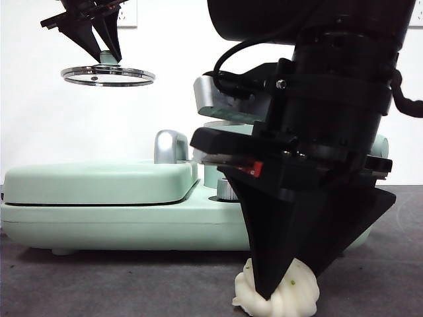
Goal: Put the buns in a small steamer
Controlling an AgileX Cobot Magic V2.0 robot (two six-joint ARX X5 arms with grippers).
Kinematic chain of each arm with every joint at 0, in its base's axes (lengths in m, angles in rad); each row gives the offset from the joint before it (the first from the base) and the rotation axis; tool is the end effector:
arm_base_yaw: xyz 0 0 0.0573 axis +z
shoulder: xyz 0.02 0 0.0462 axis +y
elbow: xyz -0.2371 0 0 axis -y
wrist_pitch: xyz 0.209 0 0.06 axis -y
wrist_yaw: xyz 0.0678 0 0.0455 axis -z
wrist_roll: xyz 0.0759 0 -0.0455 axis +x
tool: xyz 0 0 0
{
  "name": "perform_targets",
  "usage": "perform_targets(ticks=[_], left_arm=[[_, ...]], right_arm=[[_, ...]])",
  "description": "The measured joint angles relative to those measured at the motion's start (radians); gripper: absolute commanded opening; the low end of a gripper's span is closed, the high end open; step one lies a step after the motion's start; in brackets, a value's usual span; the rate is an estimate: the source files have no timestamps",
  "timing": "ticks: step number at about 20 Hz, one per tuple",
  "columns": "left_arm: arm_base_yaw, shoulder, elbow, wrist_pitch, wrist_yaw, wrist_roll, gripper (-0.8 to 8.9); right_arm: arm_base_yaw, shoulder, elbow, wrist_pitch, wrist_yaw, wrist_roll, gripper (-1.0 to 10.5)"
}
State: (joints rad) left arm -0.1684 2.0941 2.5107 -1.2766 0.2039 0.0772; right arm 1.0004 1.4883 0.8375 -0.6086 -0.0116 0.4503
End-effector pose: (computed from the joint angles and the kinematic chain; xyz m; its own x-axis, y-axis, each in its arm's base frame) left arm 0.3899 -0.0819 0.3406 0.5959 -0.3067 -0.7421 0.3511 0.9307 -0.1027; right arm 0.1327 0.2085 0.1241 0.1557 0.2641 -0.9518 -0.5358 0.8321 0.1433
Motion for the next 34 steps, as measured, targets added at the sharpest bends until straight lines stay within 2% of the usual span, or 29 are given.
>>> perform_targets(ticks=[3, 7, 10, 13, 18, 25, 34], left_arm=[[0.000, 0.000, 0.000, 0.000, 0.000, 0.000, 0.51], [0.000, 0.000, 0.000, 0.000, 0.000, 0.000, 0.51], [0.000, 0.000, 0.000, 0.000, 0.000, 0.000, 0.51], [0.000, 0.000, 0.000, 0.000, 0.000, 0.000, 0.51], [0.000, 0.000, 0.000, 0.000, 0.000, -0.002, 0.51], [0.000, 0.000, 0.000, 0.000, 0.000, -0.003, 0.51], [0.000, 0.000, 0.000, 0.000, 0.000, -0.003, 0.51]], right_arm=[[-0.012, 0.000, 0.077, -0.102, -0.018, 0.000, 1.8], [-0.059, 0.000, 0.325, -0.348, -0.019, -0.029, 1.8], [-0.158, 0.000, 0.525, -0.502, -0.018, -0.103, 1.8], [-0.274, 0.021, 0.702, -0.551, -0.017, -0.179, 1.8], [-0.451, 0.200, 0.943, -0.618, -0.014, -0.292, 1.8], [-0.508, 0.378, 0.999, -0.615, -0.014, -0.370, 1.8], [-0.507, 0.459, 0.999, -0.583, -0.008, -0.377, 1.8]])
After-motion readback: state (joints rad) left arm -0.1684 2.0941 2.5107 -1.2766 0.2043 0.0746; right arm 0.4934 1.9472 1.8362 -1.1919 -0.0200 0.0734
